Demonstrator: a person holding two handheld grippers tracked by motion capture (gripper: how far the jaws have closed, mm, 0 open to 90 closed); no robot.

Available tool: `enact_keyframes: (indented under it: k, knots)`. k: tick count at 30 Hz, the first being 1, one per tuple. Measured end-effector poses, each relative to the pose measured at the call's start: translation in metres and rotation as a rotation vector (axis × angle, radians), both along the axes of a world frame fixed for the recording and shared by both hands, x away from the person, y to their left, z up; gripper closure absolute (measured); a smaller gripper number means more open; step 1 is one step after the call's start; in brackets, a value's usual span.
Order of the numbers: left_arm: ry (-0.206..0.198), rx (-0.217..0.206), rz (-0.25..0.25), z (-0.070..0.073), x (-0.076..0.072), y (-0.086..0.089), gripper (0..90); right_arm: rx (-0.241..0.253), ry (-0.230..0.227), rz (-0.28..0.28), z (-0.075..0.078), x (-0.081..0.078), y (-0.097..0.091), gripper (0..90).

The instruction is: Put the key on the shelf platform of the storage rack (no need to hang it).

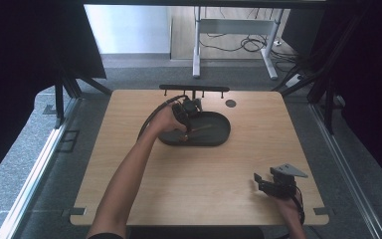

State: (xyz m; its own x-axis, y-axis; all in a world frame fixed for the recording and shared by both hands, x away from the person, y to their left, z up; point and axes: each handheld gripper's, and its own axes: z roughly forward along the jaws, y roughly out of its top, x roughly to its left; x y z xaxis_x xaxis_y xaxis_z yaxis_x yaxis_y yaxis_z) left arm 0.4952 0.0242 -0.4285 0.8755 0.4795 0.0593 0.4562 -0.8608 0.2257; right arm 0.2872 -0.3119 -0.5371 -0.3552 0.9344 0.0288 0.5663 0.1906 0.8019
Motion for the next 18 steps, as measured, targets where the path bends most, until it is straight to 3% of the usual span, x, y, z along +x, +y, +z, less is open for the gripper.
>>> enact_keyframes:
  k: [10, 18]
  knots:
    - [-0.016, -0.030, 0.001, 0.002, -0.007, 0.002, 56.5, 0.003, 0.002, -0.001, 0.000, 0.001, 0.001, 29.2]
    - [-0.054, -0.088, -0.011, 0.022, -0.021, 0.004, 49.9, 0.011, -0.011, 0.002, 0.002, 0.002, 0.001, 29.2]
